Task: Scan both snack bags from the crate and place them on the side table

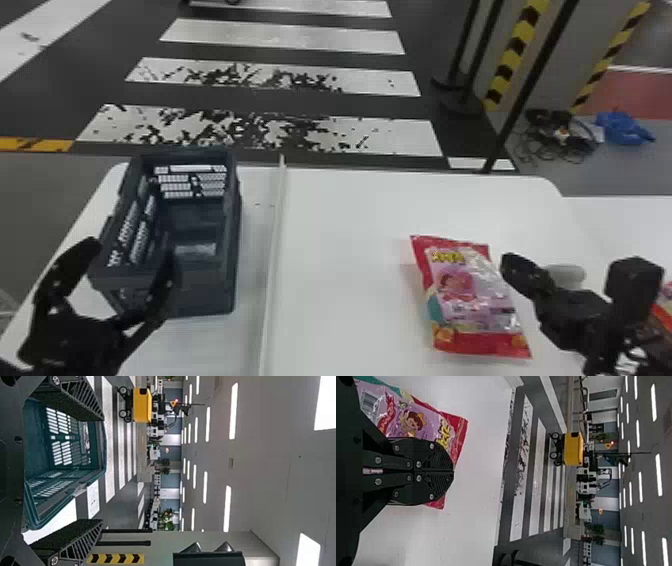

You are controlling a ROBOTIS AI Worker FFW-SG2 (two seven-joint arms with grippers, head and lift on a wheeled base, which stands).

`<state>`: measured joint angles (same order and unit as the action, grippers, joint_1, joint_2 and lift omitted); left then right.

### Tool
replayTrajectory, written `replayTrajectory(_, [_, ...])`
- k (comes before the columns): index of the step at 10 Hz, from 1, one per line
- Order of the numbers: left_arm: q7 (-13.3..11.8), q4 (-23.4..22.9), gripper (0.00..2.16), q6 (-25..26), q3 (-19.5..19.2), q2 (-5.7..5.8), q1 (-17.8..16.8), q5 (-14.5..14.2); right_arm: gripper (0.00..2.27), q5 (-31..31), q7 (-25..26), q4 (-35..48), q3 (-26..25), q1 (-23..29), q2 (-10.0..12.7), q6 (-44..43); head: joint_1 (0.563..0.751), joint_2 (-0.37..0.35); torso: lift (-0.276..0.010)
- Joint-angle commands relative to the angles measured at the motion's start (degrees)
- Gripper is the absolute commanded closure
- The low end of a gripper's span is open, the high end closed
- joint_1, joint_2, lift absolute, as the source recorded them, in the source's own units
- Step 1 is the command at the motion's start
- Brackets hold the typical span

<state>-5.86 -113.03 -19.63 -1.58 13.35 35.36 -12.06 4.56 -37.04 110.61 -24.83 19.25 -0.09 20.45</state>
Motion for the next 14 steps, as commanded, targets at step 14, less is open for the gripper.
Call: replayTrajectory(14, [0.23,0.09,0.08,-0.98,0.17,0.18,1.73,0.72,0.04,12.05,-8.39,-21.84,-16.83,-13.89,0.14,-2.55,0.695,-0.322,-0.098])
